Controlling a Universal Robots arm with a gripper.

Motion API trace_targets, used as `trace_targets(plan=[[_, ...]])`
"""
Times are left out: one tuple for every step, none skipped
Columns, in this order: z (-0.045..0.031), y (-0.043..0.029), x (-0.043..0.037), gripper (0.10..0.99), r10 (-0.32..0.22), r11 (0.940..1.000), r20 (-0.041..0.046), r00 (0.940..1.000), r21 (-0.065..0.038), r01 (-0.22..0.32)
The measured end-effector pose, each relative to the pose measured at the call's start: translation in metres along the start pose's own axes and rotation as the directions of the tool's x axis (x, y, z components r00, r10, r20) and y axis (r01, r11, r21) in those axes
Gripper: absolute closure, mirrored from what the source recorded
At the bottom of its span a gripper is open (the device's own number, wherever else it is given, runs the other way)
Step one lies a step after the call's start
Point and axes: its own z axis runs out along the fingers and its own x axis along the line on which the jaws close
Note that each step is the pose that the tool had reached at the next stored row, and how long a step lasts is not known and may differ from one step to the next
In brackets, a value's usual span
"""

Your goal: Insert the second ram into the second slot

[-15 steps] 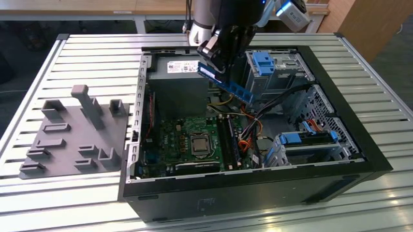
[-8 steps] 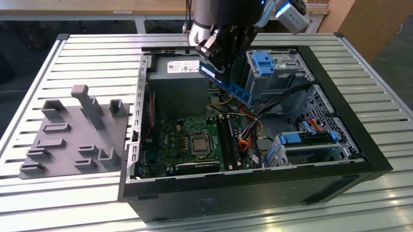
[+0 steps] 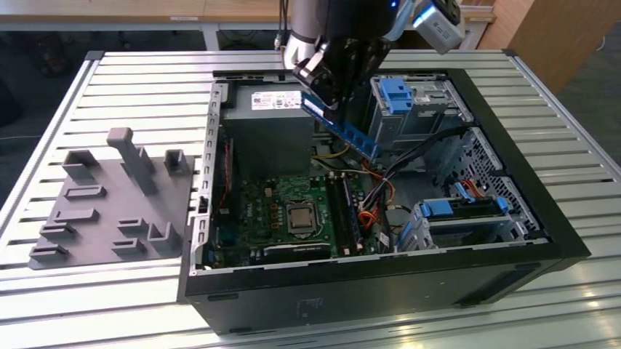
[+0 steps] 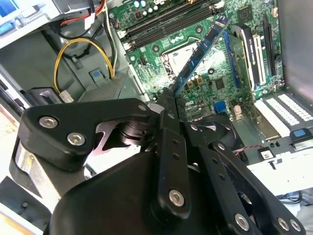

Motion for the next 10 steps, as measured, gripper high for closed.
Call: trace_targets(plan=[[0.0000,0.0000,0.0000,0.961,0.006,1.0000,0.0003,1.0000,0.000,-0.006],[0.0000,0.0000,0.0000,0.961,0.012,0.9999,0.0005,0.9999,0.000,-0.012],[0.0000,0.0000,0.0000,0.961,0.019,0.9998,0.0007,0.9998,0.000,-0.019],[0.0000,0.0000,0.0000,0.961,0.025,0.9997,0.0009,0.9997,0.000,-0.025],[0.0000,0.0000,0.0000,0.961,0.031,0.9995,0.0011,0.9995,0.000,-0.031],[0.0000,0.0000,0.0000,0.961,0.037,0.9993,0.0014,0.9993,-0.001,-0.037],[0.0000,0.0000,0.0000,0.961,0.043,0.9991,0.0016,0.9991,-0.001,-0.043],[0.0000,0.0000,0.0000,0.961,0.048,0.9988,0.0018,0.9988,-0.001,-0.048],[0.0000,0.0000,0.0000,0.961,0.054,0.9985,0.0020,0.9985,-0.001,-0.054],[0.0000,0.0000,0.0000,0.961,0.060,0.9982,0.0023,0.9982,-0.001,-0.060]])
